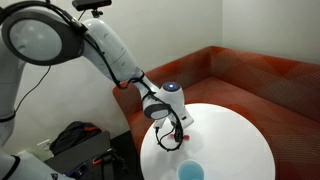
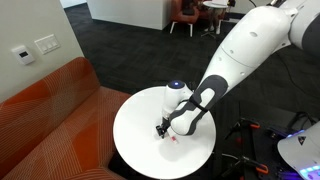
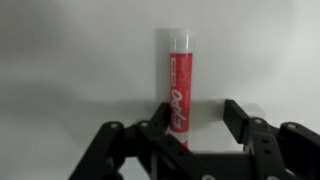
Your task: Put the red marker inside the light blue cup
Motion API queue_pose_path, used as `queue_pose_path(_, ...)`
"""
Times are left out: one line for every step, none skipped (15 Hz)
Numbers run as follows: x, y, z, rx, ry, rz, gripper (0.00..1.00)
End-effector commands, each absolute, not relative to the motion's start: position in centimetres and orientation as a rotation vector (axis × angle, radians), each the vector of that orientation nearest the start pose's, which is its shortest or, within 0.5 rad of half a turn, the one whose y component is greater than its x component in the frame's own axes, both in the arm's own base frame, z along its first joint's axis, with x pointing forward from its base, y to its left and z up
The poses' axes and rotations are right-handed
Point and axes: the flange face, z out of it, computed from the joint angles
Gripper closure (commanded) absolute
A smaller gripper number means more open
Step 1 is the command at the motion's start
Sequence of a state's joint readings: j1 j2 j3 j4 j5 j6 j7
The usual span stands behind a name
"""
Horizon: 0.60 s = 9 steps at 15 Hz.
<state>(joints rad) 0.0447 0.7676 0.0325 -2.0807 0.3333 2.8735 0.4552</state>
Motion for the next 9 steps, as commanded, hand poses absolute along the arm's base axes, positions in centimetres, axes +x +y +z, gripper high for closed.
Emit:
queue_pose_path(55.5,3.0,5.3,-2.837,1.03,-0.031,0.7)
queue_pose_path(55.6,3.1,5.7,-2.834,1.03,-0.038,0.77)
queue_pose_path(55.6,3.2,6.1,-2.83,1.036,-0.043,0.85)
queue_pose_path(55.5,3.3,6.4,-2.829,1.038,-0.045,0.92)
queue_pose_path(55.5,3.3,6.7,-2.827,1.042,-0.045,0.98)
queue_pose_path(55.4,3.2,7.0,-2.826,1.05,-0.038,0.96)
queue_pose_path(55.3,3.2,7.3,-2.823,1.063,-0.03,0.94)
queue_pose_path(55.4,3.2,7.5,-2.822,1.062,-0.027,0.94)
queue_pose_path(55.4,3.2,7.9,-2.819,1.072,-0.016,0.96)
